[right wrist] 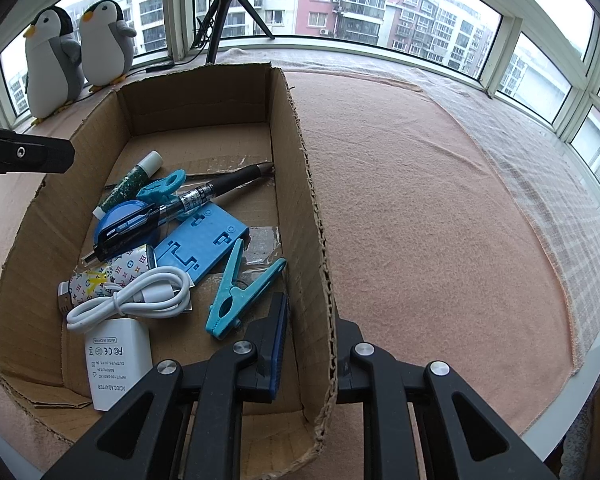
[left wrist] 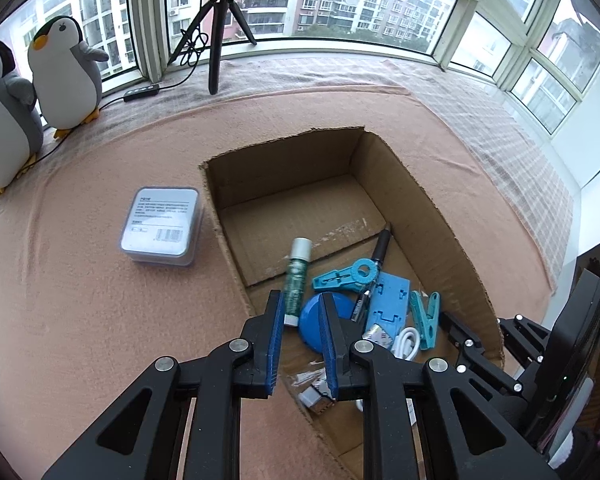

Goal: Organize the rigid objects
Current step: 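Carry the glue stick into the box and open the left gripper, then move the left tool to the white square tin box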

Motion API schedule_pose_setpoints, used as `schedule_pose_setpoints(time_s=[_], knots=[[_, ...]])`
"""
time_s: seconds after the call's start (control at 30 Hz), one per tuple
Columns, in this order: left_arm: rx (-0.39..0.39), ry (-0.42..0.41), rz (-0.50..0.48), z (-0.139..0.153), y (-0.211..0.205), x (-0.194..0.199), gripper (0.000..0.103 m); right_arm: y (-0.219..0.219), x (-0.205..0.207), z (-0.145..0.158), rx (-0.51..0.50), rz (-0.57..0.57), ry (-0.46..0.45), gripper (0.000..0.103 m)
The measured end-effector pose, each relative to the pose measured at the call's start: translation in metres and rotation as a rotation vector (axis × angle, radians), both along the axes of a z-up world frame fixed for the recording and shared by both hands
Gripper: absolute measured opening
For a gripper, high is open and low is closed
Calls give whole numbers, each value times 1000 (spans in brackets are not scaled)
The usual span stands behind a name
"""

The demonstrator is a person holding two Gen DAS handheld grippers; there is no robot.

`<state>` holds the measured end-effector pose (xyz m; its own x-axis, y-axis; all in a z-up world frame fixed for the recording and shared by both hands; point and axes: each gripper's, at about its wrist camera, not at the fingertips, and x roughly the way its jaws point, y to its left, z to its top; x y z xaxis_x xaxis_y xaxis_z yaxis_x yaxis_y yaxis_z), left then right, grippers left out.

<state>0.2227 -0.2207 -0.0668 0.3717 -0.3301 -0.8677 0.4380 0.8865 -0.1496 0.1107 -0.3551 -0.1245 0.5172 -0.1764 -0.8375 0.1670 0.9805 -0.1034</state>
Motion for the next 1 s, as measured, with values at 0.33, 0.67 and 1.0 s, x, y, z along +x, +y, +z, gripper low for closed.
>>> schedule_pose_setpoints(time_s=[0.33,0.67,1.0], knots=[[1,-10,85,1,60,19,41,0,1,0,-2,0,2,16],[38,9,117,-25,99,58,68,0,1,0,-4,1,4,16],[29,23,51,-49,91,92,79,1,2,0,-7,2,6,16]])
